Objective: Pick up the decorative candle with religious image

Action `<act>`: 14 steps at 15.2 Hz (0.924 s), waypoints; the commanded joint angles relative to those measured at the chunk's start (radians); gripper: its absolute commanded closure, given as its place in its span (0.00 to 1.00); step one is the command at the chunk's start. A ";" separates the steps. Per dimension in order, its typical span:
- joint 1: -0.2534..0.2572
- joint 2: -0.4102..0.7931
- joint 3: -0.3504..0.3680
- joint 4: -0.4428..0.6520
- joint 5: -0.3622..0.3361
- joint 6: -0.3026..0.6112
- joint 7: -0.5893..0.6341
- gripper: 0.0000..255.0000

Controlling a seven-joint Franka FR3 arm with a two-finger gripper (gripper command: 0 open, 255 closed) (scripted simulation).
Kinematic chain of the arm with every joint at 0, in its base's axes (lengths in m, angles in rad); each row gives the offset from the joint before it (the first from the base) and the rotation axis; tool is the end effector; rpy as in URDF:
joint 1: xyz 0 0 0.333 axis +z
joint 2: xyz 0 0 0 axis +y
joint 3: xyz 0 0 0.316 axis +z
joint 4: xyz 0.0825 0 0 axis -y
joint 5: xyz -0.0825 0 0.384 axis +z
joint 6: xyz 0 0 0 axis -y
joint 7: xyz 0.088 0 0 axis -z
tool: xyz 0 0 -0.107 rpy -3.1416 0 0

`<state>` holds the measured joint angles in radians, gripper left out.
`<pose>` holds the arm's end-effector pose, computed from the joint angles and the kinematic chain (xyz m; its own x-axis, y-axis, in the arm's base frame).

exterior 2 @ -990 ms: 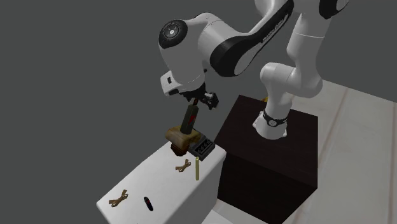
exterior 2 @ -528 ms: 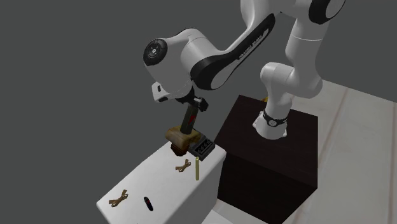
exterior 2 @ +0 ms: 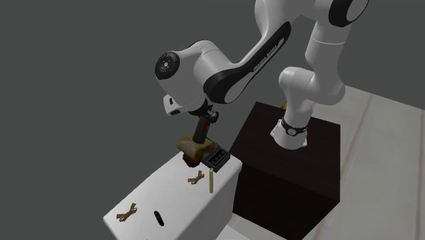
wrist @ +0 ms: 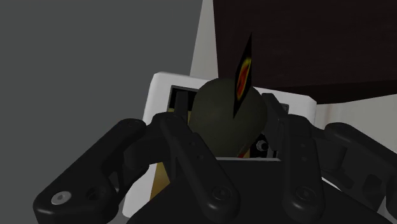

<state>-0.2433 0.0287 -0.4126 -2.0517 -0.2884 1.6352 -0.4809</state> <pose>0.3810 -0.3284 0.4019 0.8602 -0.0890 -0.5022 -0.0850 -0.9959 0.0308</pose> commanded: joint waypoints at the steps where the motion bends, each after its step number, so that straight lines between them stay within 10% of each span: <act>1: 0.000 0.001 0.000 -0.001 0.000 0.001 0.000 1.00; 14: 0.005 -0.032 0.005 0.059 -0.007 -0.089 -0.012 1.00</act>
<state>-0.2387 -0.0023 -0.4086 -2.0056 -0.2956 1.5592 -0.4904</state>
